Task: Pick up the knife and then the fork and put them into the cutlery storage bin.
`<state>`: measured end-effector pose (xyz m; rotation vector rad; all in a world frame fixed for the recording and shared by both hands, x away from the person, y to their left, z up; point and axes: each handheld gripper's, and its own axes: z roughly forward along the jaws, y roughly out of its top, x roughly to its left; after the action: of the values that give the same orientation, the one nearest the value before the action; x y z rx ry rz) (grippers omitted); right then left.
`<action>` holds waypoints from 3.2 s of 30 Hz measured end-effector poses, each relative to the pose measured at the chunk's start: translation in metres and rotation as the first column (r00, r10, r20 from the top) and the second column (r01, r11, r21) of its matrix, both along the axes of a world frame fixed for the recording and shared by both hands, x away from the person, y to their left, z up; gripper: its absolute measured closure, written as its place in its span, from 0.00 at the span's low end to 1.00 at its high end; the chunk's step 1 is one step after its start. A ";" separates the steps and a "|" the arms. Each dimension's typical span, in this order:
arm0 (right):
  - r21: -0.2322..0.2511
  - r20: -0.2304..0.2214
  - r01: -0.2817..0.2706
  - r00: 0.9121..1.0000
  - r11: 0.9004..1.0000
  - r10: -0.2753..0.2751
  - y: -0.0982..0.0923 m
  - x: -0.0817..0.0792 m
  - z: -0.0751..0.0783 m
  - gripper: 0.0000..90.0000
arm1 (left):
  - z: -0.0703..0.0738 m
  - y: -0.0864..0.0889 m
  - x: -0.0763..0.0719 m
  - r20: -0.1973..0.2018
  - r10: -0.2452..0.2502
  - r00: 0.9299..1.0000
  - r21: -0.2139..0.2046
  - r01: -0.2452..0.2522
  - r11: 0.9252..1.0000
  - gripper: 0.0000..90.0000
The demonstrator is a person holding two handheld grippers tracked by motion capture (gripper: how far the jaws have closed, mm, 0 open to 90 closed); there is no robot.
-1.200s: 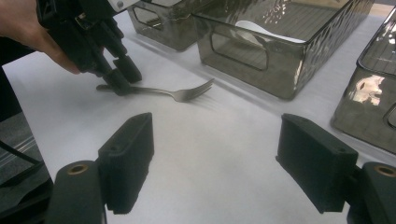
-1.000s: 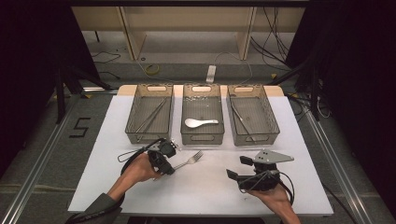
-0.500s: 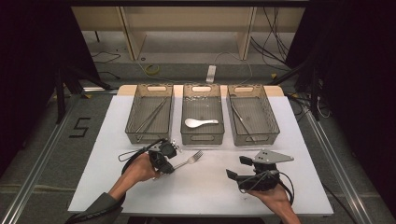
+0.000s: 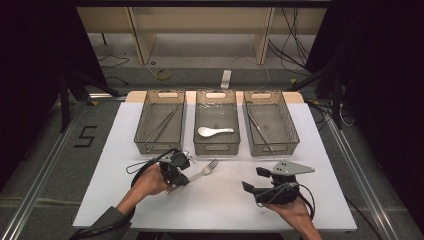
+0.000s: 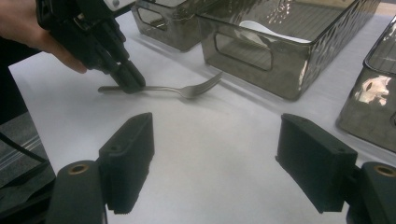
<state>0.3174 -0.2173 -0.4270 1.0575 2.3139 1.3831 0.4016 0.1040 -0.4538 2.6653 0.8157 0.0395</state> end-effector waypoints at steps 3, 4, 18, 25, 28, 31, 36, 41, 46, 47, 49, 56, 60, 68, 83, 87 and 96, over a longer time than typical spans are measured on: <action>0.005 -0.002 -0.002 1.000 1.000 0.002 0.001 0.000 0.000 0.31 | 0.004 0.002 -0.001 -0.001 -0.003 1.000 -0.014 0.003 1.000 0.91; 0.007 -0.003 -0.003 1.000 1.000 0.003 0.001 0.000 0.000 0.31 | 0.006 0.001 -0.002 -0.010 -0.005 1.000 -0.022 0.005 1.000 0.91; -0.091 0.086 -0.162 0.982 0.983 0.169 0.048 -0.007 0.005 0.31 | 0.026 -0.022 -0.028 -0.051 -0.125 0.991 -0.083 0.121 0.989 0.91; -0.224 0.112 -0.253 0.953 0.941 0.282 0.077 -0.012 -0.002 0.33 | 0.030 -0.030 -0.036 -0.065 -0.169 0.983 -0.084 0.164 0.983 0.91; -0.269 0.113 -0.268 0.945 0.925 0.307 0.085 -0.013 -0.006 0.33 | 0.031 -0.033 -0.040 -0.070 -0.183 0.981 -0.082 0.178 0.981 0.91; -0.294 0.107 -0.289 0.937 0.911 0.332 0.089 -0.012 -0.009 0.35 | 0.033 -0.034 -0.041 -0.075 -0.197 0.978 -0.079 0.191 0.978 0.91; -0.358 0.108 -0.307 0.924 0.882 0.366 0.096 -0.012 -0.014 0.38 | 0.035 -0.036 -0.044 -0.086 -0.208 0.974 -0.076 0.202 0.976 0.91; -0.432 0.116 -0.307 0.914 0.848 0.390 0.103 -0.013 -0.020 0.42 | 0.034 -0.038 -0.045 -0.099 -0.214 0.972 -0.075 0.207 0.975 0.91; -0.480 0.131 -0.315 0.897 0.819 0.422 0.108 -0.014 -0.024 0.50 | 0.033 -0.039 -0.046 -0.114 -0.220 0.969 -0.077 0.213 0.974 0.91; -0.488 0.131 -0.319 0.894 0.812 0.430 0.110 -0.014 -0.025 0.52 | 0.033 -0.039 -0.046 -0.114 -0.220 0.969 -0.079 0.212 0.974 0.91; -0.494 0.130 -0.330 0.887 0.804 0.444 0.111 -0.014 -0.027 0.55 | 0.034 -0.040 -0.047 -0.120 -0.226 0.967 -0.080 0.218 0.973 0.91; -0.521 0.133 -0.348 0.869 0.779 0.477 0.115 -0.016 -0.030 0.65 | 0.036 -0.042 -0.050 -0.133 -0.246 0.960 -0.085 0.236 0.968 0.91; -0.537 0.128 -0.358 0.861 0.764 0.493 0.116 -0.017 -0.031 0.72 | 0.035 -0.042 -0.050 -0.135 -0.252 0.958 -0.084 0.242 0.967 0.91; -0.595 0.124 -0.369 0.835 0.714 0.535 0.119 -0.019 -0.034 0.88 | 0.036 -0.042 -0.051 -0.144 -0.258 0.955 -0.092 0.246 0.965 0.90; -0.631 0.122 -0.364 0.825 0.685 0.551 0.108 -0.014 -0.031 0.98 | 0.061 -0.023 -0.044 0.018 -0.154 0.988 -0.212 0.154 0.965 0.47; -0.643 0.144 -0.317 0.845 0.697 0.516 0.098 -0.007 -0.026 0.98 | 0.070 -0.008 -0.039 0.103 -0.066 0.992 -0.309 0.095 0.946 0.38; -0.598 0.152 -0.220 0.913 0.770 0.379 0.069 0.014 -0.014 0.98 | 0.084 0.020 -0.035 0.235 0.089 0.968 -0.436 0.023 0.900 0.25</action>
<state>0.3311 -0.1480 -0.4410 0.3006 2.5086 0.7422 0.3667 0.1242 -0.3699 2.1689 0.6914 0.1765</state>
